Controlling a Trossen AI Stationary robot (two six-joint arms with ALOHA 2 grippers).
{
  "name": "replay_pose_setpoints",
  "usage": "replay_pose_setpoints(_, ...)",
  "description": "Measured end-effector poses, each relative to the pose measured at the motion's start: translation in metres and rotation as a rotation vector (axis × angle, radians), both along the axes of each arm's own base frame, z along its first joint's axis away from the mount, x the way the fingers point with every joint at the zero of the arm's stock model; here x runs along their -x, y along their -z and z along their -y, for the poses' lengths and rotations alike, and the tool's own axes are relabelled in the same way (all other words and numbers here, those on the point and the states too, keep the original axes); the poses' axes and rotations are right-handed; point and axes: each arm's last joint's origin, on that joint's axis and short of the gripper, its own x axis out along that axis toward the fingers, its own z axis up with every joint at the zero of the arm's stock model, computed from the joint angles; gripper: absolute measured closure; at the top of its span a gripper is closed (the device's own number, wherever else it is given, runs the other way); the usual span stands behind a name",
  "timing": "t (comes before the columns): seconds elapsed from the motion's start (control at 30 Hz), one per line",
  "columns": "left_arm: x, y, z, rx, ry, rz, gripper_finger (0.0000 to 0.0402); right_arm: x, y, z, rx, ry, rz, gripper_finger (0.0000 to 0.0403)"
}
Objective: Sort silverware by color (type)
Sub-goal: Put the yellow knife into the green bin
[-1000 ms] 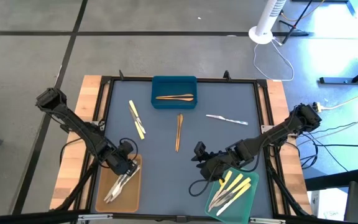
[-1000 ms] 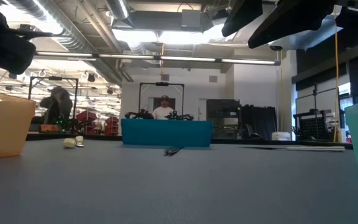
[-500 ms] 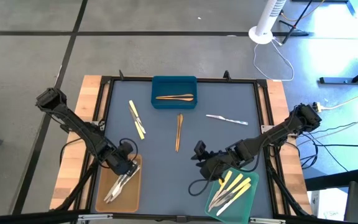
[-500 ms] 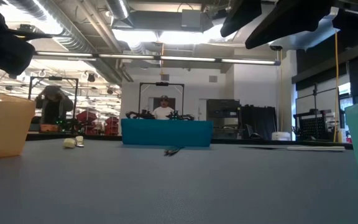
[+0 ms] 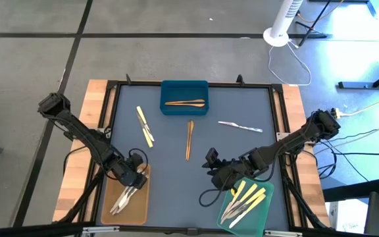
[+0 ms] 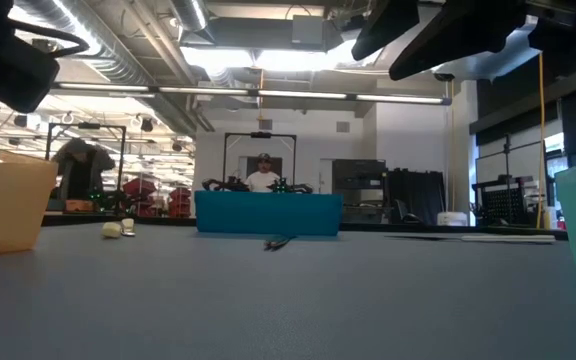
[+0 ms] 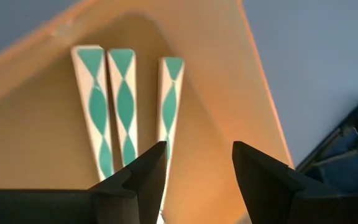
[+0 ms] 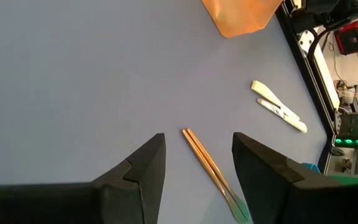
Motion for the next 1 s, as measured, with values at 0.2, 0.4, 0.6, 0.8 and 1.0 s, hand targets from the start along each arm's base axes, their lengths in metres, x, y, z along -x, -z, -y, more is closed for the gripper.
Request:
replay_pose_setpoints(0.2,0.001,-0.003,0.001,0.061,-0.003,-0.019,0.0224,0.0,0.0,0.0,0.001,0.0,-0.002,0.0226)
replay_pose_setpoints(0.4,0.001,-0.008,-0.001,0.073,-0.033,0.006,0.0224,-0.001,0.0,0.002,-0.003,0.008,0.003,0.0226)
replay_pose_setpoints(0.6,0.004,-0.016,-0.003,0.101,-0.028,0.041,0.0224,-0.003,0.0,0.005,0.001,0.02,0.005,0.0226)
replay_pose_setpoints(0.8,0.01,-0.031,-0.007,0.167,-0.049,0.095,0.0224,-0.005,0.0,0.011,0.009,0.034,0.007,0.0226)
replay_pose_setpoints(1.0,0.017,-0.05,-0.016,0.222,-0.128,0.189,0.0224,-0.009,0.0,0.02,0.014,0.068,0.009,0.0226)
